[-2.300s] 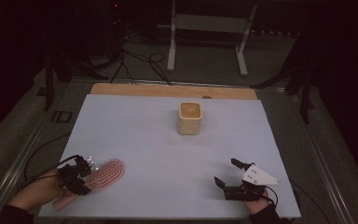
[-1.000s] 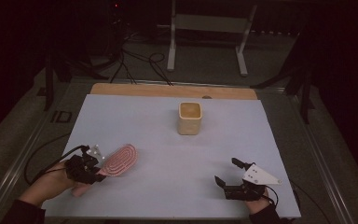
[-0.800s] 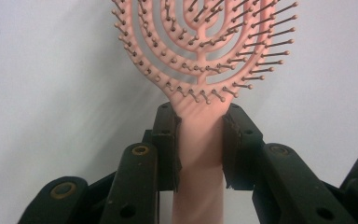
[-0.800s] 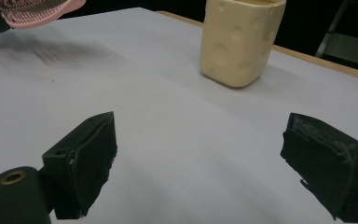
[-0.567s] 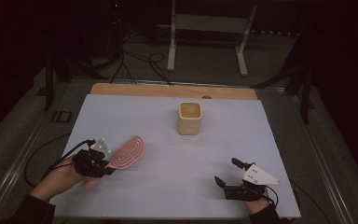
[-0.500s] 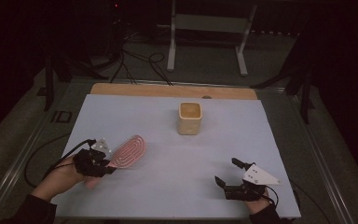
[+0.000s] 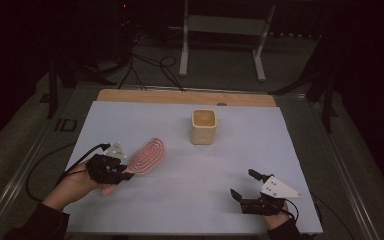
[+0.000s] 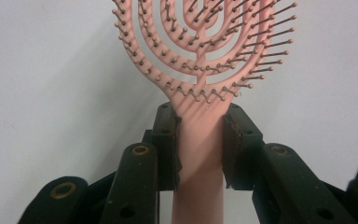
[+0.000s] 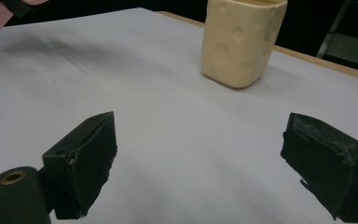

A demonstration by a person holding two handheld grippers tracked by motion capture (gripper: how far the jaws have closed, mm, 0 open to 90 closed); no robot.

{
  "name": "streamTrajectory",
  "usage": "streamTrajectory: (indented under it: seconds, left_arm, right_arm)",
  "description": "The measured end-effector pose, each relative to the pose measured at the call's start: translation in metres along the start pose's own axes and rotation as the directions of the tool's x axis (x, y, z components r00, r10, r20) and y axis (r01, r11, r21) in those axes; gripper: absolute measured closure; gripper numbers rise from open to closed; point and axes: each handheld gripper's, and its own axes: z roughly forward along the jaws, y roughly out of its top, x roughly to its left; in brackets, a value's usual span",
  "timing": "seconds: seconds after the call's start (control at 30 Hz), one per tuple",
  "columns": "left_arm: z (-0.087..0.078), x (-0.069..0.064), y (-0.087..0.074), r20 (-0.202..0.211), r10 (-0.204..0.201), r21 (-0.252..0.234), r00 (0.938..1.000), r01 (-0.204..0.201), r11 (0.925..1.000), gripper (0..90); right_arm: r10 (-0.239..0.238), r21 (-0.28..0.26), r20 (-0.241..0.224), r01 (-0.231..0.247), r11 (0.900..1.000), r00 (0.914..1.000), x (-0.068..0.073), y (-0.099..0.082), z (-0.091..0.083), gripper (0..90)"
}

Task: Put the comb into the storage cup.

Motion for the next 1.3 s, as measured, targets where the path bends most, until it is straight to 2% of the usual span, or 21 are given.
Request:
streamTrajectory:
  seconds: [0.1,0.33,0.37,0.4,0.5,0.53,0.57,0.6,0.63,0.67,0.8,0.87,0.9,0.93,1.07,1.17,1.27,1.3]
  left_arm:
    - [0.001,-0.001,0.004,-0.004,0.004,-0.017,1.0,-0.004,0.9998,70.1]
    - [0.002,-0.004,0.026,-0.028,0.018,-0.047,0.9994,-0.019,0.9987,70.1]
    - [0.002,-0.004,0.029,-0.019,0.009,-0.054,0.9998,-0.01,0.9985,70.1]
    - [0.002,-0.006,0.033,-0.027,0.022,-0.063,0.9994,-0.024,0.9977,70.1]
    - [0.003,-0.008,0.042,-0.032,0.025,-0.086,0.9992,-0.028,0.9959,70.2]
    - [0.003,-0.008,0.045,-0.023,0.016,-0.089,0.9996,-0.018,0.9959,70.2]
    - [0.004,-0.009,0.049,-0.034,0.026,-0.094,0.9991,-0.029,0.9952,70.2]
    - [0.005,-0.009,0.052,-0.045,0.02,-0.101,0.9988,-0.024,0.9946,70.2]
    - [0.005,-0.009,0.056,-0.037,0.017,-0.101,0.9992,-0.021,0.9947,70.1]
    - [0.006,-0.01,0.059,-0.053,0.021,-0.11,0.9984,-0.027,0.9935,70.1]
    - [0.009,-0.011,0.071,-0.044,0.027,-0.126,0.9987,-0.032,0.9916,70.2]
    - [0.009,-0.013,0.077,-0.054,0.03,-0.144,0.9981,-0.038,0.9888,70.2]
    - [0.009,-0.013,0.08,-0.046,0.033,-0.149,0.9984,-0.04,0.988,70.2]
    - [0.009,-0.014,0.083,-0.06,0.036,-0.16,0.9976,-0.045,0.9861,70.1]
    - [0.009,-0.014,0.095,-0.06,0.024,-0.197,0.9979,-0.035,0.9798,70.2]
    - [0.009,-0.015,0.104,-0.071,0.013,-0.229,0.9974,-0.029,0.973,70.2]
    - [0.007,-0.017,0.113,-0.088,0.018,-0.259,0.996,-0.04,0.965,70.2]
    - [0.007,-0.017,0.113,-0.088,0.018,-0.259,0.996,-0.04,0.965,70.2]
  right_arm:
    - [-0.003,-0.001,0.0,0.003,1.0,1.0,0.0,0.0,0.0,10.0]
    - [0.001,0.002,-0.003,-0.001,1.0,1.0,0.0,0.0,0.0,10.0]
    - [0.001,0.001,-0.004,-0.001,1.0,1.0,0.0,0.0,0.0,10.0]
    - [0.002,-0.001,-0.004,-0.002,1.0,1.0,0.0,0.0,0.0,10.0]
    - [0.003,-0.001,-0.004,-0.003,1.0,1.0,0.0,0.0,0.0,10.1]
    - [0.003,-0.001,-0.004,-0.003,1.0,1.0,0.0,0.0,0.0,10.1]
    - [0.004,-0.001,-0.006,-0.004,1.0,1.0,0.0,0.0,0.0,10.0]
    - [0.004,0.0,-0.006,-0.004,1.0,1.0,0.0,0.0,0.0,10.1]
    - [0.002,-0.001,-0.006,-0.002,1.0,1.0,0.0,0.0,0.0,10.0]
    - [0.003,-0.001,-0.005,-0.003,1.0,1.0,0.0,0.0,0.0,10.0]
    - [0.003,0.001,-0.005,-0.003,1.0,1.0,0.0,0.0,0.0,10.1]
    - [0.002,0.002,-0.005,-0.002,1.0,1.0,0.0,0.0,0.0,10.1]
    - [0.002,0.001,-0.006,-0.002,1.0,1.0,0.0,0.0,0.0,10.1]
    - [0.002,0.002,-0.007,-0.002,1.0,1.0,0.0,0.0,0.0,10.1]
    - [0.0,0.005,-0.005,0.0,1.0,1.0,0.0,0.0,0.001,10.1]
    - [-0.003,0.006,-0.005,0.003,1.0,1.0,0.0,0.0,0.001,10.1]
    - [-0.002,0.007,0.0,0.002,1.0,1.0,-0.001,0.0,0.001,10.1]
    - [-0.002,0.007,0.0,0.002,1.0,1.0,-0.001,0.0,0.001,10.1]
